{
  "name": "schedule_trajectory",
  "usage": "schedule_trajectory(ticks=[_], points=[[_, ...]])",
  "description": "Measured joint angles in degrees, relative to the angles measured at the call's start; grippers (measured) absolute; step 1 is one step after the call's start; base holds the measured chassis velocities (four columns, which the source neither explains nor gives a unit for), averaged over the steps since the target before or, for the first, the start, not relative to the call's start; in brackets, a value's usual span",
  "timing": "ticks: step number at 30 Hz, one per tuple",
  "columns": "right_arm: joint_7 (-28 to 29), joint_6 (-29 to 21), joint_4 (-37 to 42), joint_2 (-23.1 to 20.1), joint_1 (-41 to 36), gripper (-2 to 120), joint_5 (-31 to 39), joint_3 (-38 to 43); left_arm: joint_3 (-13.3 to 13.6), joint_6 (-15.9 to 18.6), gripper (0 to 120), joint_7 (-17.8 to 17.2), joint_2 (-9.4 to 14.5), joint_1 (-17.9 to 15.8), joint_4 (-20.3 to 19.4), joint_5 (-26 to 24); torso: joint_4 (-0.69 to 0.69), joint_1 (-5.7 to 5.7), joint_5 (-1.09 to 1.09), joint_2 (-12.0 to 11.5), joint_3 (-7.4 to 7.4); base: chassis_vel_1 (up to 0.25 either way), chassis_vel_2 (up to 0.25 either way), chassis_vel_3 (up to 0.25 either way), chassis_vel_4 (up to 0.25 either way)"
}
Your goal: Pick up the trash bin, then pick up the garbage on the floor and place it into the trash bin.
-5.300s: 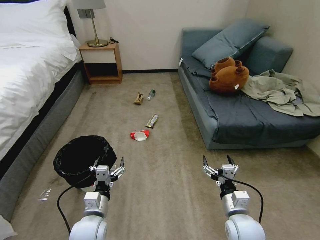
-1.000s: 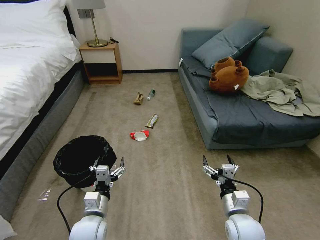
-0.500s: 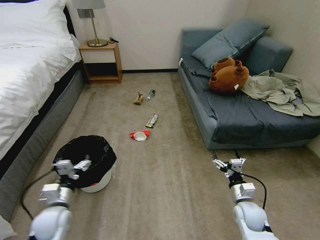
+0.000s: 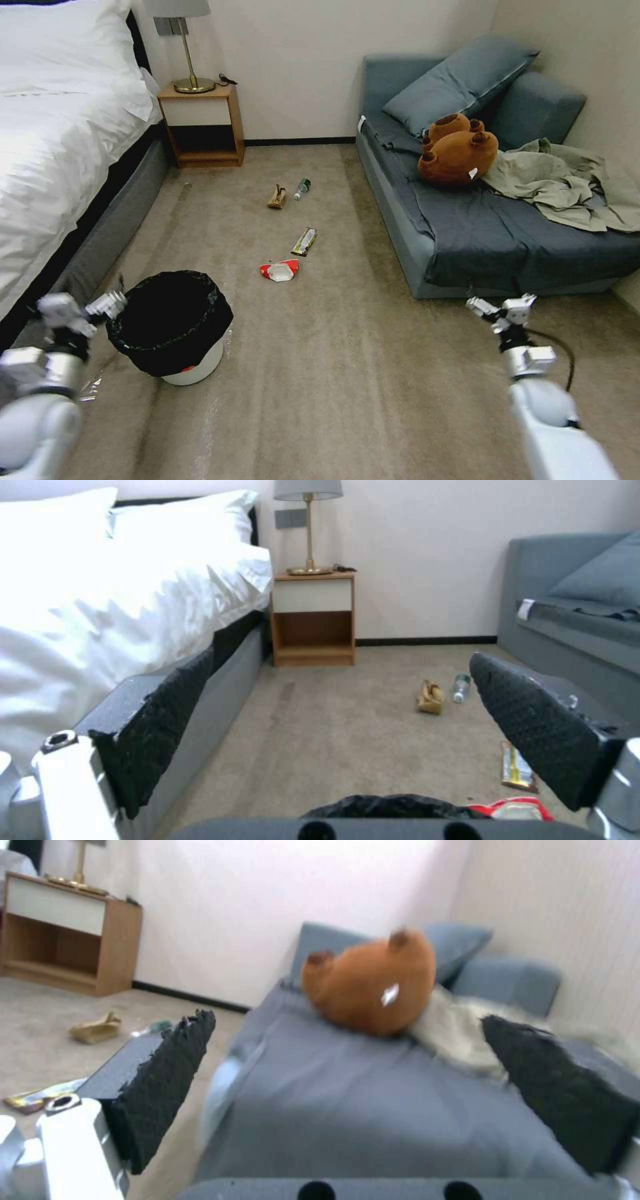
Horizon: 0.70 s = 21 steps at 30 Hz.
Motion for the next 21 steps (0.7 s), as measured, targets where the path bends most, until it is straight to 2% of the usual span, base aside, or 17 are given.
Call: schedule_trajectory(ticks=[2,3,5,6,7,9,11,12,13,16,17,21], points=[[-0.15,0.06,0.04,-1.03,0.2,100,0.21,-0.04,-0.42,1.23,100,-0.33,0.58,0.45,-0.42,-0.04,-0.01,0.0,-0.04,0.0,0.0,0.0,0.0,0.0,0.0],[-0.6,0.06,0.28,-2.3,0.25,100,0.44,-0.41,-0.93,2.58,100,-0.69,1.35,1.03,-0.86,-0.05,-0.01,0.0,0.16,0.0,0.0,0.0,0.0,0.0,0.0],[-0.79,0.12,0.31,-3.23,0.37,100,0.57,-0.59,-1.3,2.9,100,-0.76,1.7,1.25,-1.15,-0.17,0.0,0.0,0.2,0.0,-0.01,0.0,0.0,0.0,0.0],[-1.42,0.17,0.83,-5.03,0.51,100,0.63,-1.24,-1.85,4.12,100,-0.94,2.31,1.86,-1.41,-0.17,-0.03,0.0,0.12,-0.01,0.0,0.0,0.0,0.0,0.0],[-1.42,0.17,0.83,-5.03,0.51,100,0.63,-1.24,-1.85,4.12,100,-0.94,2.31,1.86,-1.41,-0.17,-0.03,0.0,0.12,-0.01,0.0,0.0,0.0,0.0,0.0],[-2.71,0.34,2.52,-9.25,0.96,100,0.72,-2.85,-3.27,6.46,100,-1.58,3.68,3.25,-1.87,0.03,0.01,0.0,0.04,0.01,-0.01,0.0,0.0,0.0,0.0],[-2.87,0.4,2.77,-9.76,1.07,100,0.72,-3.21,-3.38,6.49,100,-1.59,3.8,3.31,-1.9,0.02,0.01,0.0,0.03,0.01,-0.01,0.0,0.0,0.0,0.0],[-3.47,0.67,2.98,-10.38,1.18,100,0.09,-4.81,-5.52,9.56,100,-1.6,5.59,5.04,-1.64,0.66,0.0,0.0,0.04,-0.01,0.01,0.0,0.0,0.0,0.0],[-3.56,1.01,2.85,-10.08,1.33,100,-0.5,-5.1,-8.33,12.65,100,-2.16,7.68,6.69,-1.37,1.66,0.0,0.0,0.19,0.0,-0.01,0.0,0.0,0.0,0.0],[-3.63,1.29,2.51,-9.67,1.33,100,-0.92,-5.27,-9.09,13.92,100,-2.17,8.31,7.34,-1.2,2.02,0.01,0.0,0.13,-0.01,0.0,0.0,0.0,0.0,0.0],[-3.65,1.71,2.08,-9.32,1.34,100,-1.34,-5.33,-9.28,14.28,100,-2.18,8.45,7.52,-1.11,2.14,0.02,0.0,0.0,-0.01,0.0,0.0,0.0,0.0,0.0],[-4.13,2.87,0.71,-8.46,1.34,100,-2.79,-5.36,-9.36,14.4,100,-2.2,8.51,7.52,-1.04,2.26,-0.01,0.0,0.12,-0.01,0.0,0.0,0.0,0.0,0.0]])
